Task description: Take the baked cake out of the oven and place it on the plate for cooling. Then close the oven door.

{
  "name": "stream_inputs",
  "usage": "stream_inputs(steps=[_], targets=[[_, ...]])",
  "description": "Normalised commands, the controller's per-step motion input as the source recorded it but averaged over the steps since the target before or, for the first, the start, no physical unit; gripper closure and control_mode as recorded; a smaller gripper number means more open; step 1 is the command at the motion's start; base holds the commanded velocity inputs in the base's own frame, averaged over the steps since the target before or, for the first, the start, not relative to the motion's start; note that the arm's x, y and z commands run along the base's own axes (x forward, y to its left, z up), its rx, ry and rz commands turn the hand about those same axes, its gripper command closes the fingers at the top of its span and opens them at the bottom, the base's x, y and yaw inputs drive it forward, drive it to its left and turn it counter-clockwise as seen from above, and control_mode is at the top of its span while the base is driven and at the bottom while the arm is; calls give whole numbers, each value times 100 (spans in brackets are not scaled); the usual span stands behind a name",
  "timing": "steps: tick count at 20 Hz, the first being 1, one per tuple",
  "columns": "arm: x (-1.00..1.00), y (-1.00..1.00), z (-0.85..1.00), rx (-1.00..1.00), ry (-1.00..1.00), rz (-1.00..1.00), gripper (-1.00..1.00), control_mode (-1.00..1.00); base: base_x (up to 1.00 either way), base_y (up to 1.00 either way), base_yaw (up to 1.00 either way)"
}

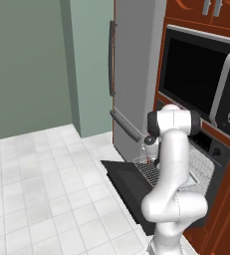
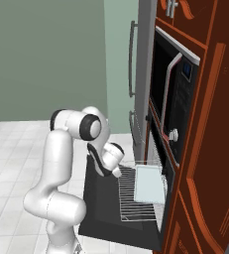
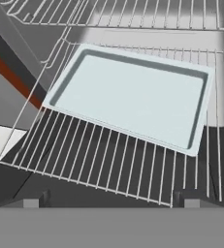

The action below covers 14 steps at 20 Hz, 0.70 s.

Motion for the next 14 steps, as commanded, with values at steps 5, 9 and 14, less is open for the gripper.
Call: stream_inputs(steps=[5,9,14], targets=[[0,0,-43,0,-2,-5,-100,-100,0,0,0],[0,0,-32,0,0,-3,-100,-100,0,0,0],[0,0,-31,0,-1,-3,-100,-100,0,0,0]])
